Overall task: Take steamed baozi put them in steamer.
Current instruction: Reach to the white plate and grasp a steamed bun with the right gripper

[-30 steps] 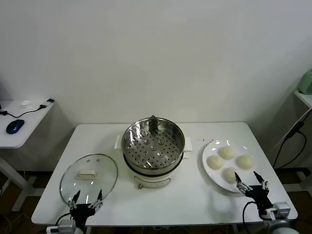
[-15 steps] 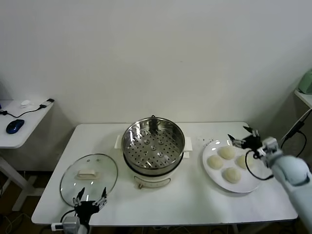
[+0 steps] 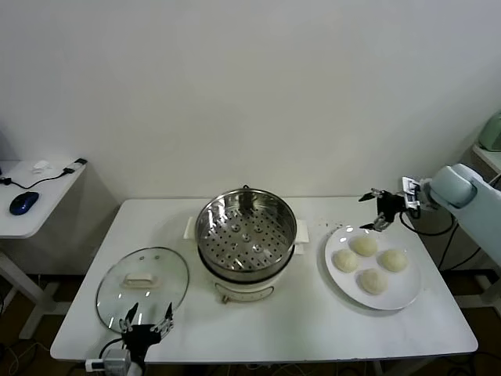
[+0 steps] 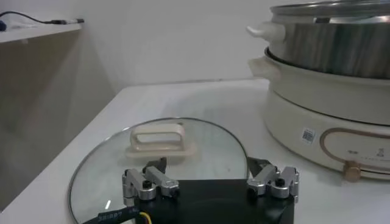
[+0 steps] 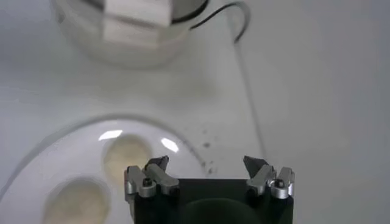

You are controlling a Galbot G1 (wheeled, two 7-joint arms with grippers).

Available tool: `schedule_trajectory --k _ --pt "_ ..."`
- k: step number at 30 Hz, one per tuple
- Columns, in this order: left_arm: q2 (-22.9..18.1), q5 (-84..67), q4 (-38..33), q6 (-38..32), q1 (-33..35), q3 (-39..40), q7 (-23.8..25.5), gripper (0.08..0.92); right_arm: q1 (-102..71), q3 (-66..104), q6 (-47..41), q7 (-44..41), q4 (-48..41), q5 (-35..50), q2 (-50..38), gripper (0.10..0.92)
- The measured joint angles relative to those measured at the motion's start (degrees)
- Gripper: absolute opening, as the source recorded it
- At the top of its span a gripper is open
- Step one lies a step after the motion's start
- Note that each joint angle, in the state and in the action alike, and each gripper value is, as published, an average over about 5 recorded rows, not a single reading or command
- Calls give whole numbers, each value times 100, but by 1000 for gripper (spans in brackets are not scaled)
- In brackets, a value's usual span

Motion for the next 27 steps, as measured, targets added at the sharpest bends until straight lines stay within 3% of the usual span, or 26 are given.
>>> schedule_trajectory --k 14,27 --pt "-88 109 -33 -102 167 -7 -8 823 -107 -381 273 -213 -1673 -731 1074 823" --pt "-120 175 -59 -143 270 24 -24 823 -593 352 283 -25 -2489 -1175 1628 807"
